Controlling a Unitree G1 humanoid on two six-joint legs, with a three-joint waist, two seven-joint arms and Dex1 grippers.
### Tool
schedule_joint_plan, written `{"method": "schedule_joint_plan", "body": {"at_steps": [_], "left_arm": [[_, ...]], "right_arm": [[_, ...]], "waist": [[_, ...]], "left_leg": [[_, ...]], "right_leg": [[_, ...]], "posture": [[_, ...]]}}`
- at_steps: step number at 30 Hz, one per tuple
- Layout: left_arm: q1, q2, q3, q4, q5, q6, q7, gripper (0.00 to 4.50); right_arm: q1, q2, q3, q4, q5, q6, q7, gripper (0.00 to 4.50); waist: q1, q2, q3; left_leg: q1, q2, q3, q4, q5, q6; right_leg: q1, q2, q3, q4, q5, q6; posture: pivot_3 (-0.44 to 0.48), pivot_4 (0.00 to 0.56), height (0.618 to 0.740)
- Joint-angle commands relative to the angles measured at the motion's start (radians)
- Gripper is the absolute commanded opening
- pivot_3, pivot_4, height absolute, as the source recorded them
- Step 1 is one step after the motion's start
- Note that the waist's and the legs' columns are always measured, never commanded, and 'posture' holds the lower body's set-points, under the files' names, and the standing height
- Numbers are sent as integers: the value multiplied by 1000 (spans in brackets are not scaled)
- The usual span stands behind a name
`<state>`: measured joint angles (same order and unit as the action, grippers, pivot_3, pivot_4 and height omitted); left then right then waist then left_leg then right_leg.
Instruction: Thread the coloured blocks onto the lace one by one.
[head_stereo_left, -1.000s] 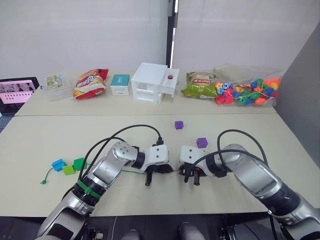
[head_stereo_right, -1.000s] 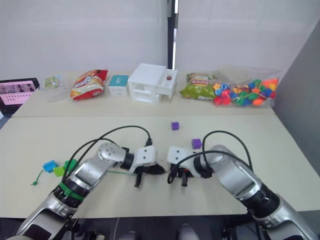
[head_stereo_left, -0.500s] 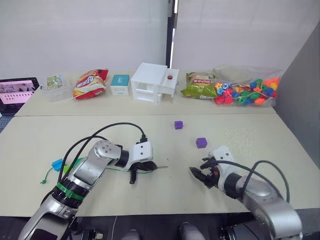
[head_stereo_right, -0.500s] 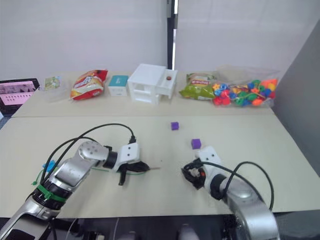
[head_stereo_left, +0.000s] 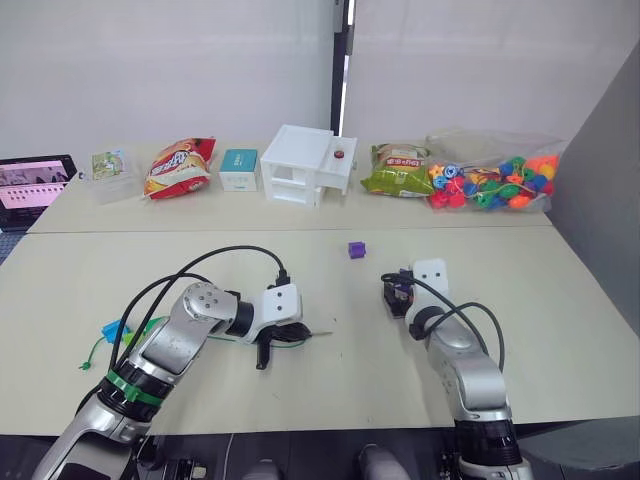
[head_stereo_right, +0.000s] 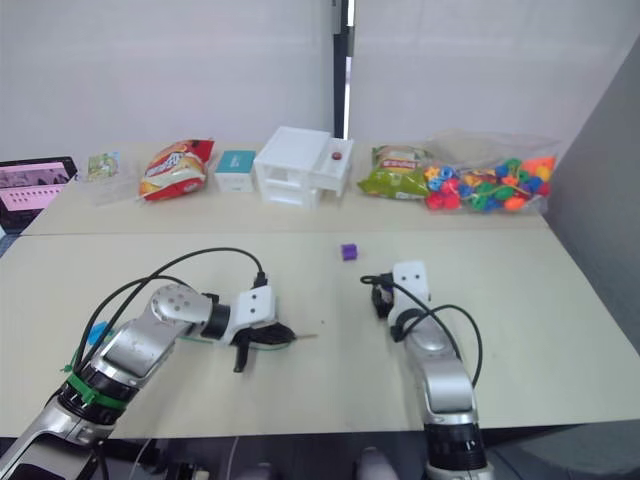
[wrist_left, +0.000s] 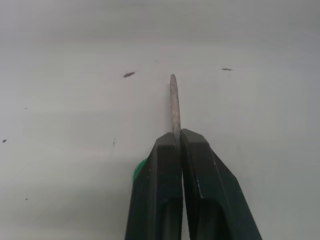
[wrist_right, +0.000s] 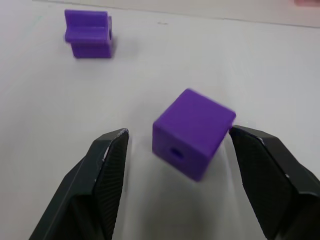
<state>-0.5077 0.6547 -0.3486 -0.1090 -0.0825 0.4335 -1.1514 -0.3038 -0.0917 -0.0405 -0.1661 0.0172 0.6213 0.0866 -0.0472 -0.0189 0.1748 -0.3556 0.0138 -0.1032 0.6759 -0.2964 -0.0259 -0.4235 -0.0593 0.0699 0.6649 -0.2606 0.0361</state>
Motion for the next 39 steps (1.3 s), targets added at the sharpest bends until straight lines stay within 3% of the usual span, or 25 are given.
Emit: {"method": "schedule_joint_plan", "body": {"at_steps": [1, 3, 11, 15, 20, 35, 37, 39], "left_arm": [[0, 9, 30, -35, -14, 7, 11, 0], [-1, 9, 30, -32, -13, 6, 13, 0], [-5, 2, 26, -15, -10, -7, 10, 0], [-2, 4, 25, -15, -10, -12, 7, 0], [-9, 15, 29, 11, -7, -33, -5, 0], [-4, 25, 37, -7, -12, -25, -10, 0], [-1, 28, 39, -11, -13, -22, -8, 0], [2, 30, 40, -15, -15, -19, -7, 0]], "right_arm": [[7, 29, -10, -20, 27, -64, -9, 2264], [16, 40, -1, -29, 29, -81, -5, 1634], [25, 36, -1, -71, 28, -110, 7, 1634], [127, 30, 62, -253, 50, -24, 50, 1633], [373, -79, 274, -570, 96, 165, 138, 1633], [403, -89, 310, -435, 58, 97, 97, 1631], [414, -97, 306, -442, 64, 93, 107, 2689], [421, -109, 295, -459, 80, 85, 129, 3369]], "waist": [[0, 0, 0], [0, 0, 0], [0, 0, 0], [1, 0, 0], [2, 0, 0], [1, 0, 0], [2, 0, 0], [2, 0, 0]], "left_leg": [[0, 0, 0, 0, 0, 0], [-1, 0, 0, 1, 0, 0], [0, 0, 0, 1, 0, 0], [0, 0, 0, 0, 0, 0], [-1, 0, 0, 0, 0, 0], [1, 0, 0, 2, 0, 0], [1, 0, 0, 2, 0, 0], [1, 0, 0, 2, 0, 0]], "right_leg": [[0, 0, 0, 0, 0, 0], [0, 0, 0, 0, 0, 0], [0, 0, 0, 0, 0, 0], [0, 0, 0, 0, 0, 0], [0, 0, -1, 0, 0, 0], [2, 0, 0, -1, 0, 1], [2, 0, 0, -1, 0, 1], [2, 0, 0, -1, 0, 1]], "posture": [[0, 150, 740], [0, 150, 740], [0, 150, 740], [0, 150, 740], [0, 150, 740], [0, 150, 740], [0, 150, 740], [0, 150, 740]]}}
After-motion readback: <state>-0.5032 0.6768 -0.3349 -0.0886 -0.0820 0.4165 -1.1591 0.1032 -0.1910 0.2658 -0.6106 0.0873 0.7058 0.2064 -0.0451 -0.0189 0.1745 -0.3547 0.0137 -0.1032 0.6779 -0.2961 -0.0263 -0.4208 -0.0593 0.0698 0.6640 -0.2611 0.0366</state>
